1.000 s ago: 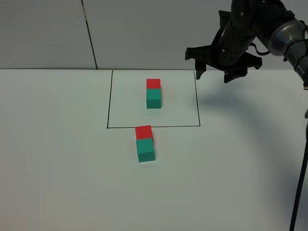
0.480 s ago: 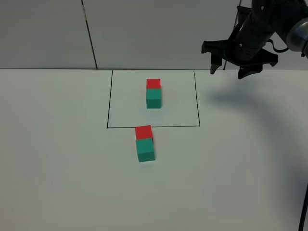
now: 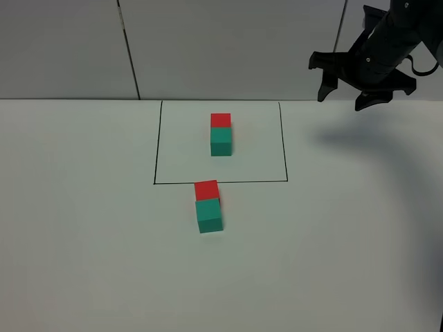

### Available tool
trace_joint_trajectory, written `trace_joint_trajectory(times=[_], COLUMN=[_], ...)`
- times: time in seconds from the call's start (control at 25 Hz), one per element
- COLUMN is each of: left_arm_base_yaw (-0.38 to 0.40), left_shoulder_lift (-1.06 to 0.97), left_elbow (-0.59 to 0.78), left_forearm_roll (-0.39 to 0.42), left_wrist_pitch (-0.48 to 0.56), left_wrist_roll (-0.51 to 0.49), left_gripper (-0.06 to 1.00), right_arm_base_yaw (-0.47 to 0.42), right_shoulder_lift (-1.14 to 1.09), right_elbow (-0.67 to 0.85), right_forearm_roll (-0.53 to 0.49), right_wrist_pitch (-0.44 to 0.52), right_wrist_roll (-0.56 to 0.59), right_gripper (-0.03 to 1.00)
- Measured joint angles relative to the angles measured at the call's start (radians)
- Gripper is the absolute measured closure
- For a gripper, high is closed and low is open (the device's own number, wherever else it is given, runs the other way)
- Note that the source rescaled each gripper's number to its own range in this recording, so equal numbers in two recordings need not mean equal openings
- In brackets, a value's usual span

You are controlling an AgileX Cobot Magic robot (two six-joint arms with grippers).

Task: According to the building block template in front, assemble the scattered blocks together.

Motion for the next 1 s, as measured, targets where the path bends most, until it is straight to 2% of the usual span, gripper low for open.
trace_joint_trajectory(times=[0.56, 1.0], left_arm_base_yaw=[0.000, 0.000], left_shoulder_lift=[0.000, 0.000], left_elbow=[0.000, 0.000], left_forearm_roll=[0.000, 0.000], left_wrist_pitch=[0.000, 0.000], left_wrist_roll=[0.001, 0.001], left_gripper=[0.17, 0.17], right_arm_base_yaw=[-0.002, -0.001], right_shoulder_lift=[-0.164, -0.537], right_elbow=[0.031, 0.469], right_forearm_roll=[-0.024, -0.248], right_wrist_pitch=[0.000, 0.000], right_wrist_roll=[0.001, 0.018], right_gripper=[0.38, 0.38])
